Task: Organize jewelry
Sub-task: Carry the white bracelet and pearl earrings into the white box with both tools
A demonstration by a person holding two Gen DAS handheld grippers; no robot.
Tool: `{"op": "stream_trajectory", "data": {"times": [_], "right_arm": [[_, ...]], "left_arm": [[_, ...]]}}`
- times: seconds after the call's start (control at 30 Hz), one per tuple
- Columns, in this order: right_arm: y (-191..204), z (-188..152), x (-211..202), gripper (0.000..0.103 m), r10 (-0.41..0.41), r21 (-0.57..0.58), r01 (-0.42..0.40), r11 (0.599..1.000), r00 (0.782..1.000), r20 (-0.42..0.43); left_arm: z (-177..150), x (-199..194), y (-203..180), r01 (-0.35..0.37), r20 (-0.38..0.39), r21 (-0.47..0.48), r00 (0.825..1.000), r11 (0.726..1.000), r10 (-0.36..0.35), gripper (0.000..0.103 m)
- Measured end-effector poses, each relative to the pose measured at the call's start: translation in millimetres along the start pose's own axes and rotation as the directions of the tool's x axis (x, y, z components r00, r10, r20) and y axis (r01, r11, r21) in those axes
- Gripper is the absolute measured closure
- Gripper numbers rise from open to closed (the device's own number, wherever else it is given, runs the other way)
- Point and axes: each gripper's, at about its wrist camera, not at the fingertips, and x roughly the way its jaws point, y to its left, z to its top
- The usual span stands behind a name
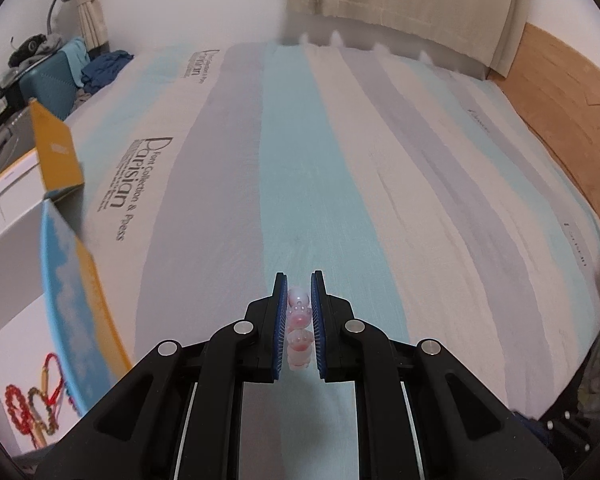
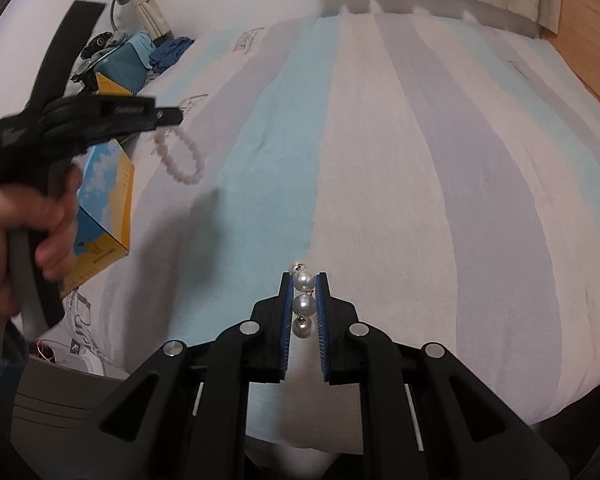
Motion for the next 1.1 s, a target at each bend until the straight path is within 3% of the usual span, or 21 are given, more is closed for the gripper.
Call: {"op": "stream_trajectory", "data": {"times": [0.2,0.57,1.1], "right_arm": [[23,12,-6,0.093,-0.002,-0.017,0.002,1.0,1.0,0.019],[94,47,-12,0.093,0.035,-0.089,-0.029,0.996,0.997,0.067],[258,84,-22,0.093,0.169,-0.284,-0.135,0.949,0.981,0.099]], "left_arm": [[-12,-35,18,0.015,0.006,-0.013,1.0,1.0,-0.015,0.092],[-24,-99,84,-0.045,0.047,-0.059,0.998,0.997,0.047,0.092],[-47,-195,210,-0.189,0.105,-0.175,0.972,0.966,0.21,0.092]]}}
